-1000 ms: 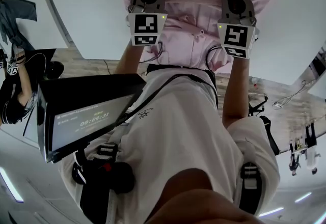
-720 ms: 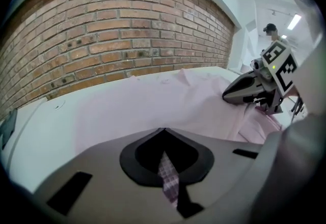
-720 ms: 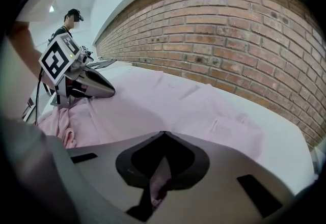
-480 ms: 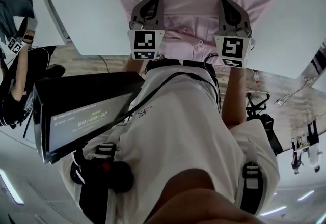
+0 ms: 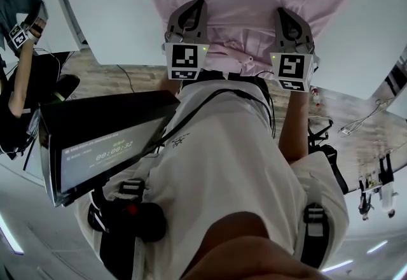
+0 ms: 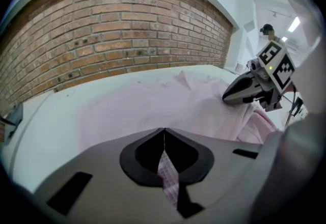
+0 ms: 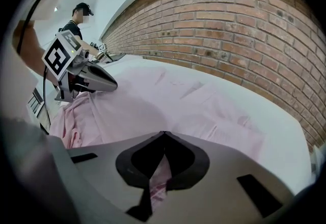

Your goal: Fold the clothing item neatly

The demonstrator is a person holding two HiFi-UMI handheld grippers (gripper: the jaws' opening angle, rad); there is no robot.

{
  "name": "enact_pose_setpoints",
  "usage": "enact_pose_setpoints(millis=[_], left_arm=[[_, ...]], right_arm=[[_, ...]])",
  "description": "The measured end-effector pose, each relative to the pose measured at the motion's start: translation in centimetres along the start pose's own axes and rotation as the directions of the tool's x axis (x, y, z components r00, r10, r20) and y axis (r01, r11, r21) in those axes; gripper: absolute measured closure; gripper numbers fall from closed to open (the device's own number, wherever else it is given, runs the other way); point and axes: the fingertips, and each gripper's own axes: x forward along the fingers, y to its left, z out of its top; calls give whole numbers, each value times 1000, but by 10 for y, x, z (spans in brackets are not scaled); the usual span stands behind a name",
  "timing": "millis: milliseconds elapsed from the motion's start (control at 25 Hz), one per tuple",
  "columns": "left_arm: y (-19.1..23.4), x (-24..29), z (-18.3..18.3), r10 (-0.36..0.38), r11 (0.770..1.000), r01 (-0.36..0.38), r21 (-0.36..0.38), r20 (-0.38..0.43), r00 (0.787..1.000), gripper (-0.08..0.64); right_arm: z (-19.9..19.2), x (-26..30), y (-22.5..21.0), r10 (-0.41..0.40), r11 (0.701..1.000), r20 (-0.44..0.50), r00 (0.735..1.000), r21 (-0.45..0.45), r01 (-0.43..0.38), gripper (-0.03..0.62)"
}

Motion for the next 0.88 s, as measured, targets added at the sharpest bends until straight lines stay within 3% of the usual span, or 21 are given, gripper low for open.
enact_pose_setpoints(millis=[400, 520, 880], left_arm=[[20, 2, 93, -61, 996, 56, 63, 84, 995, 557], [30, 23, 101, -68, 994, 63, 85, 54, 996, 558], [49, 53, 124, 37, 982, -44, 181, 39, 999, 536]], right_arm=[[79, -6, -38, -51, 999, 155, 987, 10, 50, 589], [97, 5, -45, -61, 998, 169, 984, 10, 60, 589], [108, 26, -66, -122, 993, 153, 981, 9, 122, 588]])
